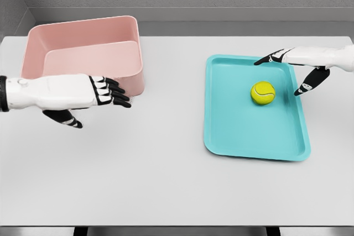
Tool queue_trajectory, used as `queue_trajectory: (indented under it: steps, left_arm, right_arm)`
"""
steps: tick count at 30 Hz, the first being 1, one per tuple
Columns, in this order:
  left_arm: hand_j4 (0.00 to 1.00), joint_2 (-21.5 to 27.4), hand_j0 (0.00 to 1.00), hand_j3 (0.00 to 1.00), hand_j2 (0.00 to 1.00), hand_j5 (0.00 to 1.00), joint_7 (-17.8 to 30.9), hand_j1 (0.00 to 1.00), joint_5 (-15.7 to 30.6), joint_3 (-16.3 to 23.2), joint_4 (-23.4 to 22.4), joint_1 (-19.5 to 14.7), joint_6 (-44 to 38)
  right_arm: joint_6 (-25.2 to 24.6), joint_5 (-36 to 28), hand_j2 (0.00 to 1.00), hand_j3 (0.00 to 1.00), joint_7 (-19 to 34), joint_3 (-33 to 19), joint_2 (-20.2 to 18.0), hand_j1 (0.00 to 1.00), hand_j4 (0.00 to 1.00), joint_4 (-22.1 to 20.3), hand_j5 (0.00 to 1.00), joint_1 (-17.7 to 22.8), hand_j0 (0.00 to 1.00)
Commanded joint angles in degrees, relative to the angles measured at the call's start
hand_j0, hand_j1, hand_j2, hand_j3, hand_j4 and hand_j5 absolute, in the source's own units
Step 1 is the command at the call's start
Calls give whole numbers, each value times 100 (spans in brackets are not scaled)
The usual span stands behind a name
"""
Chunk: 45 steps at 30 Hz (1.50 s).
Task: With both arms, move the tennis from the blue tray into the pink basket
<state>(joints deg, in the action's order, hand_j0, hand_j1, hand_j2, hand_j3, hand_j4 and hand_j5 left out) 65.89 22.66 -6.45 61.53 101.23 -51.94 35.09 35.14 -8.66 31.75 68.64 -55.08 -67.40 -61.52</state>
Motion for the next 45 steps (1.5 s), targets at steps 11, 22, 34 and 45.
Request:
queue_trajectory:
  steps: [11,22,34,45]
  left_arm:
    - [100,2,100,100,100,100,468,100,-58,-10,2,0,-9]
    - [100,2,100,100,100,100,477,100,-67,-10,2,0,-9]
    - [100,-6,100,100,100,100,529,100,-436,-18,2,-18,-9]
    - [100,11,100,100,100,100,503,100,-532,-27,2,-18,-9]
  right_arm:
    - [-14,-56,100,100,-81,-9,50,100,100,34,100,167,100]
    - [-14,251,100,100,-29,18,639,100,100,526,100,176,100]
    - [-14,629,100,100,-2,79,912,100,100,816,100,185,100]
    - [-14,664,100,100,-2,211,1061,100,100,983,100,185,100]
